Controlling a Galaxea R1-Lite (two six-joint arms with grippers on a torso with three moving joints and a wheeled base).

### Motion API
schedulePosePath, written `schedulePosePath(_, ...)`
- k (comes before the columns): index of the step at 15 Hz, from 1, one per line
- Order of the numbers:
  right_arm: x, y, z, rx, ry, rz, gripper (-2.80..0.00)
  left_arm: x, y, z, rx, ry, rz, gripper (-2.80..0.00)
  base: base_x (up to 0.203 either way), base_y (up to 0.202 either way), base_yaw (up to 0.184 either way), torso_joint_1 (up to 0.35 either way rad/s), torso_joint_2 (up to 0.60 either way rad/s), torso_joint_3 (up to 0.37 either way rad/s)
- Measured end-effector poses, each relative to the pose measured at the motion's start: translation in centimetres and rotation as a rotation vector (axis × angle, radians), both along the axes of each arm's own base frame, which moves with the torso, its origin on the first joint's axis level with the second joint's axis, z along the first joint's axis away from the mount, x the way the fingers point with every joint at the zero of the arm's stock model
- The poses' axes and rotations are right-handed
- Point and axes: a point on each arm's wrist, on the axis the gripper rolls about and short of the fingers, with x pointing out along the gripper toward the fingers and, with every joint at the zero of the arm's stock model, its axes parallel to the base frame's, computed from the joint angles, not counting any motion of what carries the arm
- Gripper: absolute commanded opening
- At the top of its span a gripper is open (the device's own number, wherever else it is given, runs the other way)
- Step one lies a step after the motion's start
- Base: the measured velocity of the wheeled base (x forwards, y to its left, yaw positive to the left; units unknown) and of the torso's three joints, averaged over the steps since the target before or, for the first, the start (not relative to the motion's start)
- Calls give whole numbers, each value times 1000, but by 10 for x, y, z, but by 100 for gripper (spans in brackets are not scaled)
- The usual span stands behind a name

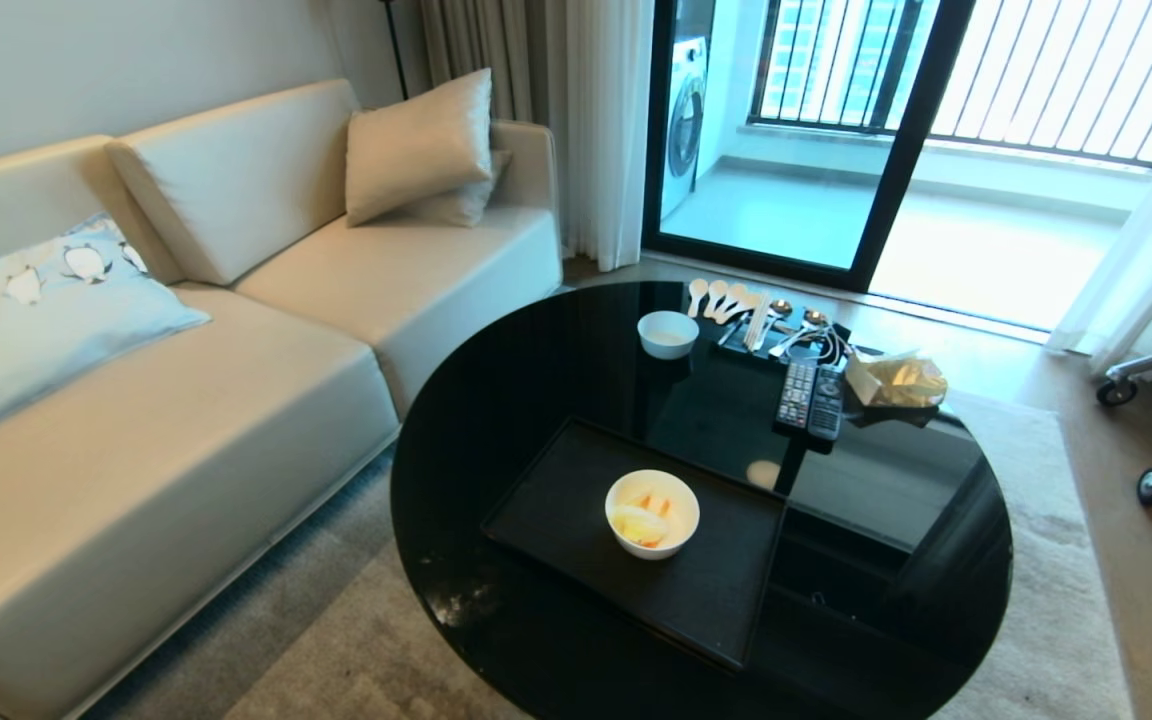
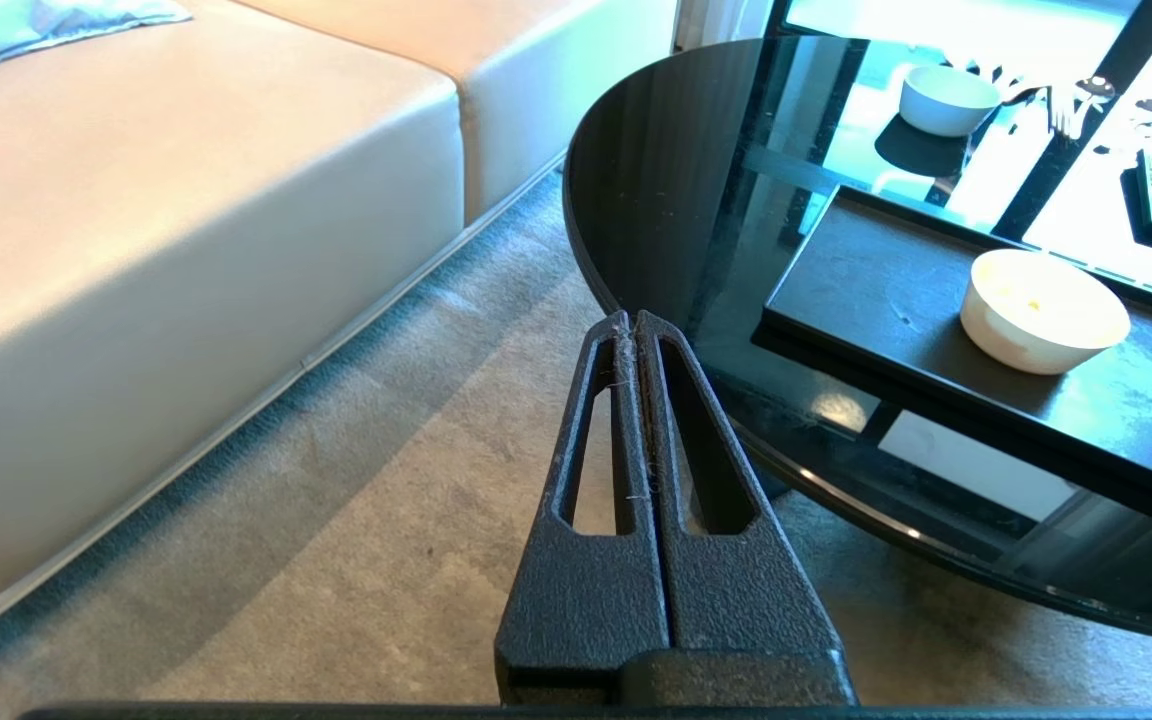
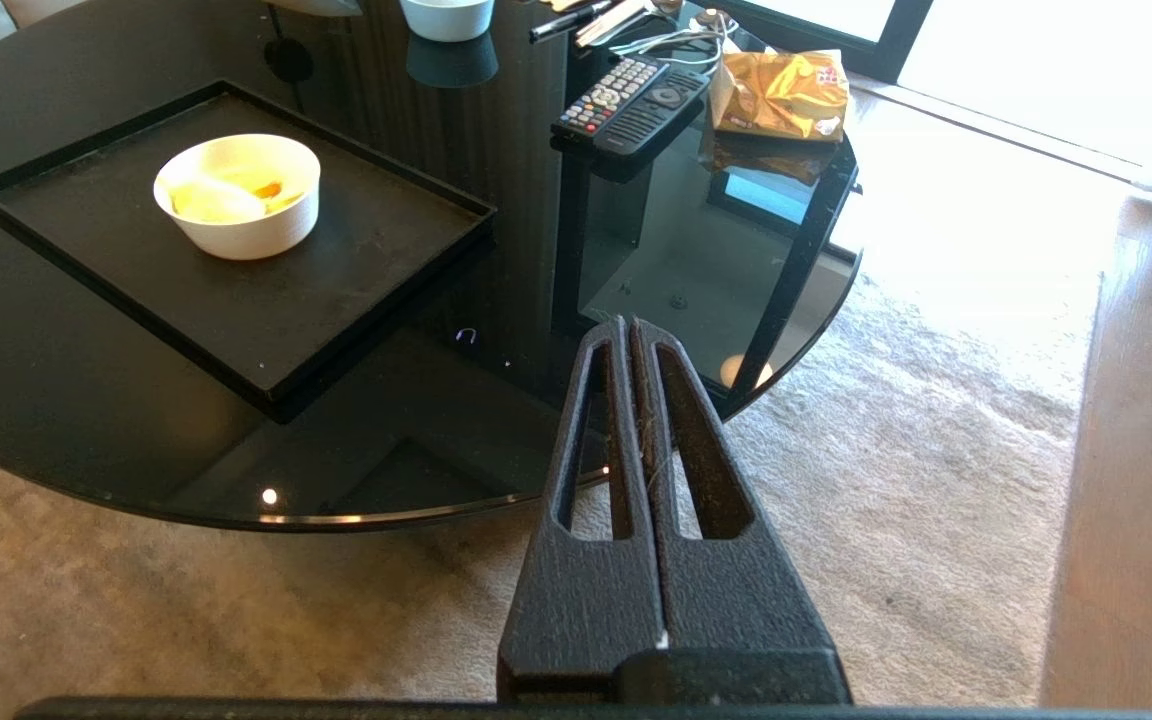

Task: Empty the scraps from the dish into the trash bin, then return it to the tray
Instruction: Pick up the bowl with leftover food

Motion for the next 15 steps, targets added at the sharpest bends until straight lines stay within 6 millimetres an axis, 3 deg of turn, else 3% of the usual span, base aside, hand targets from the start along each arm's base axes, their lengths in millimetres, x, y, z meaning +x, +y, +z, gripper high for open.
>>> schedulePosePath(12,3,0,3,-31,-6,2,-280,0,0,0,0,0,0,-280,0,0,0,0,0,0)
schedulePosePath(15,11,1,20,-95,3,43,-280,0,0,0,0,0,0,-280,0,0,0,0,0,0)
